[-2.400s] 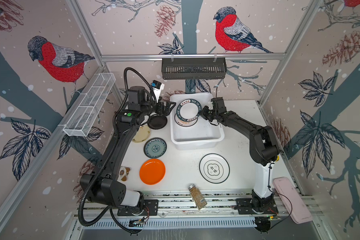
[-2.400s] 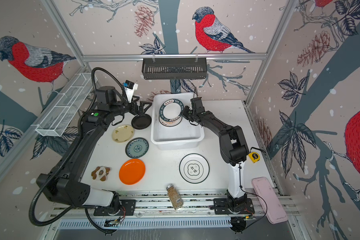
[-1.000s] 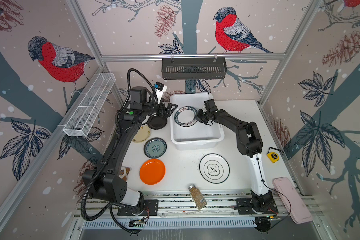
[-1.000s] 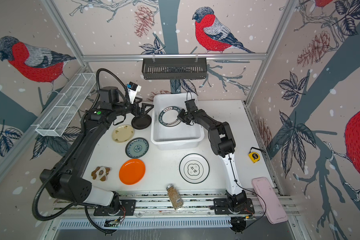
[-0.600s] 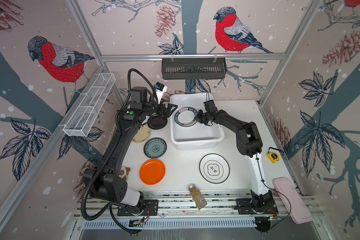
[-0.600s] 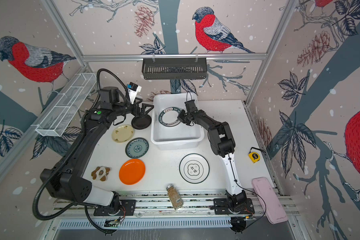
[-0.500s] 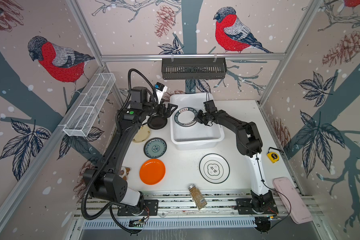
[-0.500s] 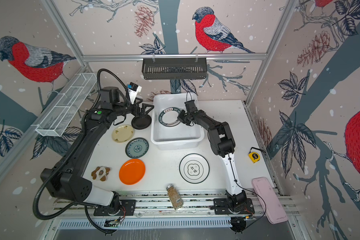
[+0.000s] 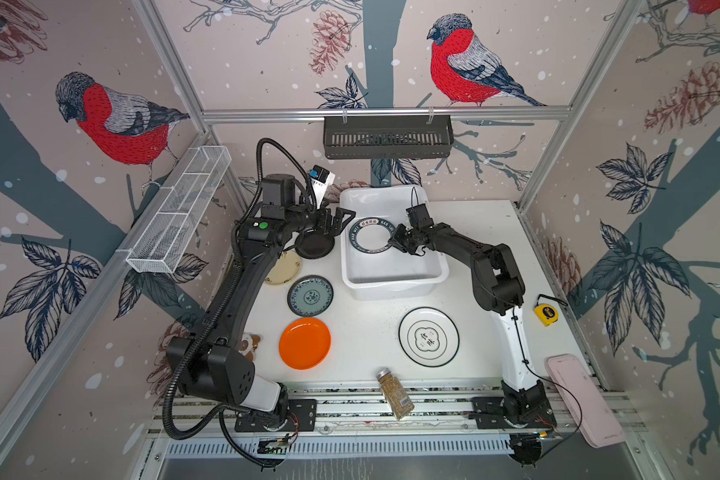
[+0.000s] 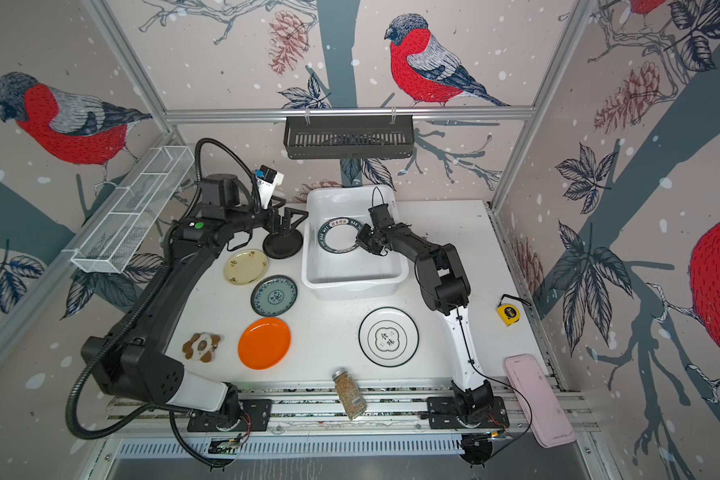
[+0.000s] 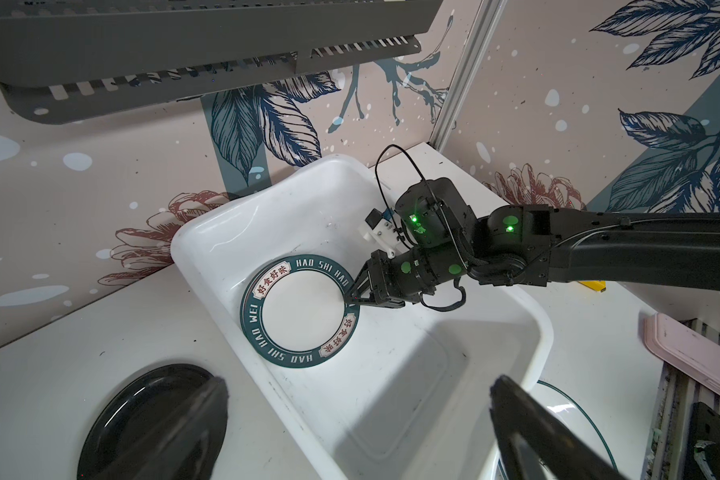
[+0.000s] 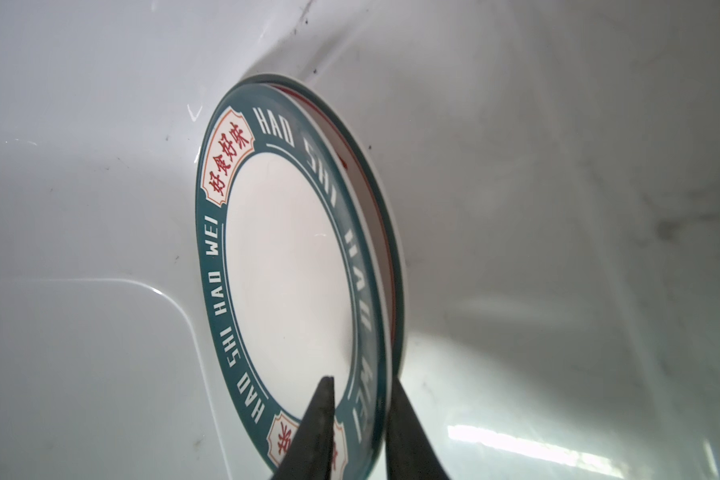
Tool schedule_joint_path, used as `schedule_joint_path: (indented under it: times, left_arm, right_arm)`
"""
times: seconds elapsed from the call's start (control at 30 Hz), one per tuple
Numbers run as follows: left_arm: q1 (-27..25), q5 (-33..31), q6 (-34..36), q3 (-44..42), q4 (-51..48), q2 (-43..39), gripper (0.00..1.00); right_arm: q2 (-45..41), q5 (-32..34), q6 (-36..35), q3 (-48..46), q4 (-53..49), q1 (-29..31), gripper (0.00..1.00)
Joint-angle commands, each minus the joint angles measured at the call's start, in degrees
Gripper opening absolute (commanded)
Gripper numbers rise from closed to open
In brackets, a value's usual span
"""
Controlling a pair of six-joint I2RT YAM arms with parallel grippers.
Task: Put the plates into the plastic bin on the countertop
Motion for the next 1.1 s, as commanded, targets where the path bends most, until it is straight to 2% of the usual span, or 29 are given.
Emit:
schedule_joint_path:
  times: [0.0,0.4,0.63,0.83,1.07]
  left_arm:
    - [0.02,0.73,0.79,0.02,0.16,-0.05,0.98]
    - [0.02,0.74,0.31,-0.18,0.61,0.74,0.98]
    - [0.02,0.9,0.33,-0.02,0.25,1.18,0.98]
    - [0.06,0.14,0.7,-0.02,-0.14,0.92,0.98]
    - [0.01,-0.44,1.32,-0.09,-0.61,0.48,0.98]
  right_arm:
    - [-0.69,1.23,0.75,-0.25,-0.42,-0.01,0.25]
    - [-0.09,1.13,0.12,0.58,-1.36,-0.23,0.35]
    - [-0.64,4.41,-2.39,3.74,-7.03,-0.1,0.39]
    - [-3.7,7.35,-5.3,5.5,-10.04,0.45,0.4]
    - [-10.29,7.97,-8.48,2.41,-9.9,1.14,0.42]
